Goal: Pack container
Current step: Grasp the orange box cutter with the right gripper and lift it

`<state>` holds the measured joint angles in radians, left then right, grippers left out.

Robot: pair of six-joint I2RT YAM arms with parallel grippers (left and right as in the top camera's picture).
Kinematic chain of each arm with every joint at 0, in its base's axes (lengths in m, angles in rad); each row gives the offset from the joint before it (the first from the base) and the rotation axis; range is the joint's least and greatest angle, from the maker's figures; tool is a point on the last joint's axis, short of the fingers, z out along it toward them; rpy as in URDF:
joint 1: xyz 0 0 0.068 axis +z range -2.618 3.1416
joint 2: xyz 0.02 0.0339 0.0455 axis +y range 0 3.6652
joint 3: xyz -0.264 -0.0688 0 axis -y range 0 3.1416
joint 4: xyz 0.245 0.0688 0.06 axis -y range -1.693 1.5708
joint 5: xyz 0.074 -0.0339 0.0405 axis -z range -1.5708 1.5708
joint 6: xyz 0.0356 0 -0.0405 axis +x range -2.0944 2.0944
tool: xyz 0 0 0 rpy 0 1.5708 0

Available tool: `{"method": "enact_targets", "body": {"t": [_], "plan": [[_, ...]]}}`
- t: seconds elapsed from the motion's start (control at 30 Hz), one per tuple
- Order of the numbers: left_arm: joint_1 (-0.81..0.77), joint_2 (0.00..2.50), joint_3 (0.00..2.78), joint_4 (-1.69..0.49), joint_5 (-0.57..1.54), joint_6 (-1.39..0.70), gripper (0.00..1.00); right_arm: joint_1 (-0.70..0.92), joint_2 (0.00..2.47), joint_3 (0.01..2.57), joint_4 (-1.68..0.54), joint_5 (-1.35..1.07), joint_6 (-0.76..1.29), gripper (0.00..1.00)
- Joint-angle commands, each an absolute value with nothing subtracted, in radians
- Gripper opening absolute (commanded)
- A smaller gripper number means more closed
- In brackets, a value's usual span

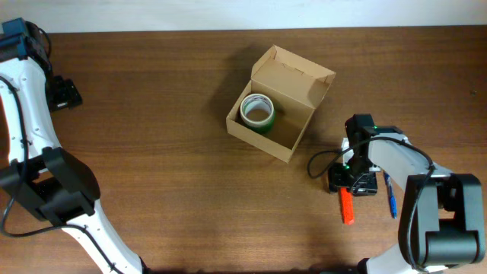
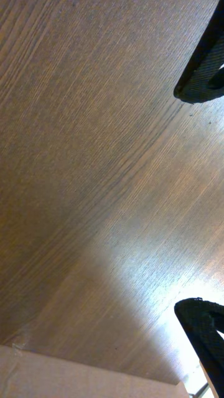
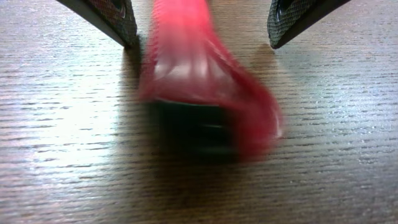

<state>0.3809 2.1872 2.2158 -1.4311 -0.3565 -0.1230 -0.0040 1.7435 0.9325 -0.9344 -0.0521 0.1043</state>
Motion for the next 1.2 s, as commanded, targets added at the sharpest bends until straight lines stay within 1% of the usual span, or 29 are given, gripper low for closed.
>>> {"method": "enact_targets", "body": {"t": [0.0,0.1,0.2,0.4,0.5,0.57,0.63,0.7,0.73,0.87,1.17], "plan": [[0.385,2.193,2.211,-1.431,-0.363,-0.114,1.0,-0.037,1.745,0.916,-0.9,-0.052,0.114,0.69],[0.385,2.193,2.211,-1.431,-0.363,-0.114,1.0,-0.055,1.745,0.912,-0.9,-0.052,0.109,0.69],[0.385,2.193,2.211,-1.431,-0.363,-0.114,1.0,-0.06,1.745,0.912,-0.9,-0.056,0.109,0.61],[0.385,2.193,2.211,-1.431,-0.363,-0.114,1.0,-0.056,1.745,0.898,-0.904,-0.072,0.109,0.6],[0.385,2.193,2.211,-1.431,-0.363,-0.114,1.0,-0.039,1.745,0.874,-0.889,-0.072,0.111,0.58],[0.385,2.193,2.211,-1.431,-0.363,-0.114,1.0,-0.025,1.745,0.868,-0.888,-0.071,0.113,0.54],[0.385,2.193,2.211,-1.431,-0.363,-0.114,1.0,-0.01,1.745,0.868,-0.888,-0.067,0.113,0.52],[0.385,2.193,2.211,-1.431,-0.363,-0.114,1.0,0.003,1.745,0.868,-0.889,-0.067,0.113,0.45],[0.385,2.193,2.211,-1.431,-0.363,-0.114,1.0,0.007,1.745,0.868,-0.889,-0.067,0.118,0.37],[0.385,2.193,2.211,-1.431,-0.363,-0.114,1.0,0.007,1.745,0.868,-0.884,-0.048,0.14,0.15],[0.385,2.193,2.211,-1.431,-0.363,-0.114,1.0,0.006,1.745,0.905,-0.857,-0.049,0.139,0.14]]}}
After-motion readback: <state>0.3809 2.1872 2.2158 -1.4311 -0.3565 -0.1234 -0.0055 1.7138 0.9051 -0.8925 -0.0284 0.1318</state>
